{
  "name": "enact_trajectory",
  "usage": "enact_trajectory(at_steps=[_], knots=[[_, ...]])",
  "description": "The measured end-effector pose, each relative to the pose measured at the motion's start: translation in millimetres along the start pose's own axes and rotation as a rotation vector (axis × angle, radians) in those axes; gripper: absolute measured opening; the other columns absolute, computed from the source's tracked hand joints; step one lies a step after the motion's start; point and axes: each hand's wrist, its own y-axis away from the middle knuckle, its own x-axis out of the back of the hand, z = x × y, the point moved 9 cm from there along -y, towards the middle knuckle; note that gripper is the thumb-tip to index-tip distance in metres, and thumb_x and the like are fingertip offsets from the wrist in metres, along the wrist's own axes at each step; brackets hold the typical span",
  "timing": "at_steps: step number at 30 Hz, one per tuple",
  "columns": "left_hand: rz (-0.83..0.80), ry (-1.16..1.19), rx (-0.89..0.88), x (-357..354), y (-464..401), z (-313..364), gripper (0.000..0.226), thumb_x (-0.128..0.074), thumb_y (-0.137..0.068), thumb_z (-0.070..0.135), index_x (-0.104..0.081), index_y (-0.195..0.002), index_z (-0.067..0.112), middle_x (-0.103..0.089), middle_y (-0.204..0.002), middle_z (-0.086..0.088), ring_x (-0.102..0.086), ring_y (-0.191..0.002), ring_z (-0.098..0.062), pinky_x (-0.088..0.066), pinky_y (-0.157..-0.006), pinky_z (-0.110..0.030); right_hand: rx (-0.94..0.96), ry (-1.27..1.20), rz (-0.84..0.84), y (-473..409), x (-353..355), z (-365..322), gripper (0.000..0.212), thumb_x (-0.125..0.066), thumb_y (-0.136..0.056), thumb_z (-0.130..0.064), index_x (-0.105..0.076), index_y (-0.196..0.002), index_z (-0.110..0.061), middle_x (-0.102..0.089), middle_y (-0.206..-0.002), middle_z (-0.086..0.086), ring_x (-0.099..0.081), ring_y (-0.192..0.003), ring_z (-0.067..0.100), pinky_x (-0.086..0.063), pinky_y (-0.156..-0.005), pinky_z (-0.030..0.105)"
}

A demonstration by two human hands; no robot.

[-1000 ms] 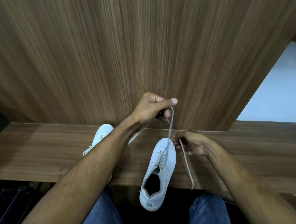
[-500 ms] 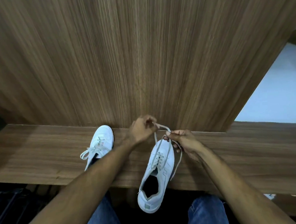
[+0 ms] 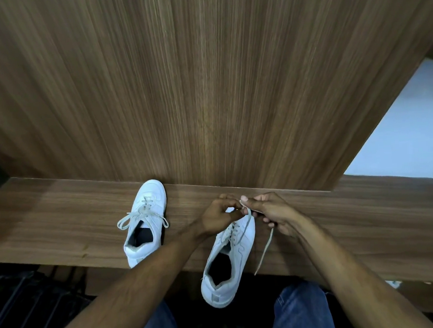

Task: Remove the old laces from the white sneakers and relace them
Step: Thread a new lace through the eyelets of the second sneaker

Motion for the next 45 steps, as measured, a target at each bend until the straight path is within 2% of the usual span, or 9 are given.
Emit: enact_trajectory(at_steps=[5,10,16,19,25,31,34,36,45], knots=[[0.032,0.057,0.139,40.1,-8.9,15.7,0.028,-0.049,-0.094,0.008,-0.062,-0.070,0.014,-0.064,-0.076,0.000,-0.060,-0.071,-0.003,-0.044,-0.062,-0.008,0.091,-0.022,0.001,-3.5,12.1,-5.4,0.027,-0.071,-0.082,-0.041,-0.068,-0.069,-0.018,-0.048,-0.054,-0.009,-0.029,-0.040,0.001,-0.019,-0.035,0.015],[0.293,0.458,0.280,107.3,-14.1,12.6,0.030,-0.053,-0.096,0.021,-0.047,-0.068,0.013,-0.041,-0.042,0.001,-0.048,-0.036,-0.017,-0.051,-0.062,-0.033,0.203,0.029,0.168,-12.5,37.1,0.9,0.027,-0.069,-0.087,-0.021,-0.069,-0.081,0.006,-0.061,-0.056,-0.007,-0.049,-0.052,-0.001,-0.037,-0.053,0.014],[0.574,0.575,0.339,165.4,-10.5,0.7,0.030,-0.050,-0.097,0.028,-0.047,-0.069,0.018,-0.033,-0.038,0.007,-0.026,-0.027,-0.006,-0.044,-0.047,-0.023,0.211,0.366,0.198,-24.4,49.0,30.4,0.029,-0.076,-0.082,-0.026,-0.065,-0.061,-0.010,-0.048,-0.046,-0.013,-0.039,-0.046,-0.001,-0.038,-0.052,0.022],[0.761,0.780,0.393,181.9,-0.9,-26.6,0.033,-0.044,-0.099,0.023,-0.045,-0.066,0.019,-0.037,-0.036,0.008,-0.031,-0.028,-0.007,-0.046,-0.045,-0.021,0.079,0.859,0.230,-19.1,55.9,53.0,0.021,-0.070,-0.082,-0.043,-0.064,-0.068,-0.027,-0.066,-0.078,-0.009,-0.064,-0.079,0.010,-0.049,-0.075,0.029],[1.102,0.774,0.432,194.6,38.1,-76.5,0.027,-0.045,-0.098,0.021,-0.044,-0.071,0.018,-0.057,-0.048,0.004,-0.058,-0.054,-0.015,-0.040,-0.054,-0.026,-0.089,1.285,0.203,-0.5,58.2,74.3,0.034,-0.052,-0.091,-0.042,-0.060,-0.117,-0.021,-0.058,-0.130,0.006,-0.052,-0.124,0.026,-0.041,-0.099,0.033],[0.678,-0.658,0.420,137.4,35.1,-78.1,0.037,-0.060,-0.080,0.025,-0.055,-0.114,0.011,-0.054,-0.123,-0.013,-0.051,-0.117,-0.034,-0.046,-0.093,-0.046,0.075,1.165,0.079,-9.1,11.4,81.5,0.039,-0.054,-0.090,-0.044,-0.056,-0.127,-0.032,-0.050,-0.138,-0.002,-0.046,-0.129,0.022,-0.038,-0.104,0.034],[0.161,-0.717,-0.068,44.3,23.2,-67.1,0.033,-0.062,-0.072,0.025,-0.072,-0.103,0.020,-0.062,-0.118,-0.004,-0.054,-0.110,-0.018,-0.051,-0.090,-0.041,0.202,0.928,-0.040,-9.5,-31.6,83.8,0.035,-0.060,-0.086,-0.038,-0.059,-0.121,-0.032,-0.055,-0.127,-0.006,-0.054,-0.119,0.017,-0.045,-0.093,0.032],[-0.051,-0.653,-0.082,3.4,27.3,-75.8,0.042,-0.050,-0.077,0.040,-0.071,-0.109,0.022,-0.066,-0.116,-0.002,-0.059,-0.108,-0.019,-0.048,-0.092,-0.036,0.247,0.875,-0.006,-8.5,-45.8,82.1,0.027,-0.059,-0.086,-0.036,-0.062,-0.112,-0.028,-0.058,-0.118,-0.004,-0.057,-0.111,0.021,-0.047,-0.086,0.033],[-0.035,-1.194,0.036,31.4,21.5,-99.1,0.039,-0.030,-0.083,0.051,-0.060,-0.093,0.027,-0.067,-0.105,0.000,-0.054,-0.111,-0.025,-0.036,-0.102,-0.040,0.236,1.036,0.185,-1.1,-24.1,77.8,0.019,-0.053,-0.089,-0.034,-0.069,-0.099,-0.028,-0.070,-0.106,-0.008,-0.063,-0.102,0.021,-0.043,-0.078,0.028]])
